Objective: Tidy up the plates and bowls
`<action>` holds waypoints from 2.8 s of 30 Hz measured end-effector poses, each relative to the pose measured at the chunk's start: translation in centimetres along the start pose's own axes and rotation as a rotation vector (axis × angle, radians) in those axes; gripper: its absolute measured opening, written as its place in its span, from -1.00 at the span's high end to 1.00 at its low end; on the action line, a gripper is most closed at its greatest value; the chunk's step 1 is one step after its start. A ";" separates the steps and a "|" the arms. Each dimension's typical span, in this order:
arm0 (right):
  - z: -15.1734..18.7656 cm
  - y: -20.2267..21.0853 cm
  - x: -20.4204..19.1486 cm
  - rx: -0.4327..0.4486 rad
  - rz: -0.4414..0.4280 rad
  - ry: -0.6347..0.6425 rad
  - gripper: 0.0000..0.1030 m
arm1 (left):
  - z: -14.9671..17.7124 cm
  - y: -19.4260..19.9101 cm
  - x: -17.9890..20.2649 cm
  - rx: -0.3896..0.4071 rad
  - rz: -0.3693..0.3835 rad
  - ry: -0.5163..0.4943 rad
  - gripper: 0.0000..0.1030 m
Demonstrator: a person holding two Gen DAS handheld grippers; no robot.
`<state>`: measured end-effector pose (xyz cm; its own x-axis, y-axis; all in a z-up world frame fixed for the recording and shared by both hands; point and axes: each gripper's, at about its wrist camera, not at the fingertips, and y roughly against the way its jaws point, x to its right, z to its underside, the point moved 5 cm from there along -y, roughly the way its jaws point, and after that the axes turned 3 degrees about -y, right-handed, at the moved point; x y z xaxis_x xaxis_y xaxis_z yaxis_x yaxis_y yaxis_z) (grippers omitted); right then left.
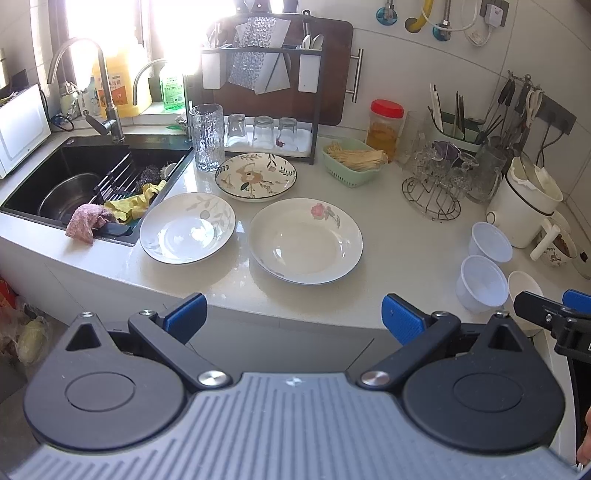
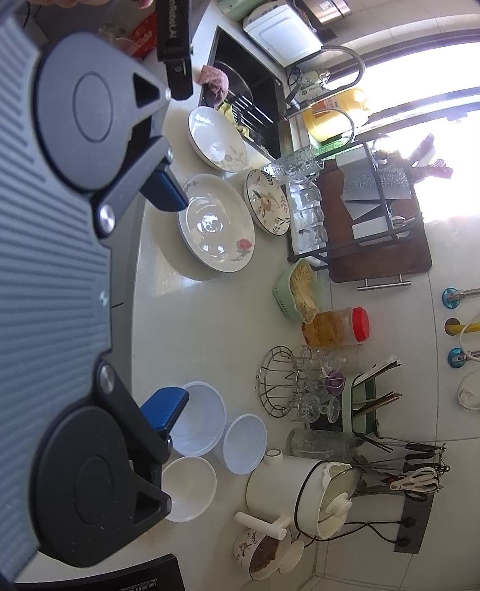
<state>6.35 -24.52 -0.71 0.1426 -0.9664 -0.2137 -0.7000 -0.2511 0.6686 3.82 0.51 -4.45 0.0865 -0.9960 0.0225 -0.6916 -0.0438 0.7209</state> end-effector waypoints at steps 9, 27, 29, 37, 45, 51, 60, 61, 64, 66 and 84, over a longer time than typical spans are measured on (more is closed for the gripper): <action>0.1 0.2 0.0 0.014 -0.003 0.001 -1.00 | 0.0 0.5 -0.2 0.012 -0.004 0.000 -0.98; 0.3 1.0 0.5 0.043 -0.001 -0.012 -1.00 | 0.9 1.3 0.0 0.017 0.006 -0.025 -0.98; 0.3 1.0 0.5 0.042 0.000 -0.011 -1.00 | 0.9 1.4 0.0 0.013 0.005 -0.025 -0.98; 0.1 1.4 0.7 0.041 -0.007 -0.006 -1.00 | 1.3 1.5 0.1 -0.005 -0.009 -0.012 -0.98; 0.2 1.4 0.1 0.036 -0.018 0.009 -1.00 | 2.2 2.1 -0.3 -0.011 -0.015 0.011 -0.98; 0.4 1.2 0.1 0.034 -0.027 0.011 -1.00 | 2.4 2.5 -1.2 -0.014 -0.037 0.026 -0.98; -0.3 0.2 -1.7 0.031 -0.084 0.030 -1.00 | 1.9 2.6 -2.9 -0.018 -0.064 0.048 -0.98; -0.3 -0.1 -1.9 0.026 -0.089 0.027 -1.00 | 1.8 2.5 -3.3 -0.019 -0.066 0.053 -0.98; -0.3 -0.7 -2.8 0.017 -0.101 0.027 -1.00 | 1.5 1.9 -4.4 -0.026 -0.070 0.067 -0.98; -0.2 -1.3 -3.6 0.009 -0.113 0.031 -1.00 | 1.3 1.4 -5.3 -0.028 -0.070 0.076 -0.98; -1.4 -10.0 -14.5 -0.003 -0.049 0.057 -1.00 | -5.4 -8.9 -19.4 -0.079 0.006 0.040 -0.98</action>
<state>12.29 -8.03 -3.30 0.2164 -0.9544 -0.2057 -0.6891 -0.2986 0.6603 12.18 20.64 -7.56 0.1123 -0.9923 0.0531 -0.6340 -0.0303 0.7728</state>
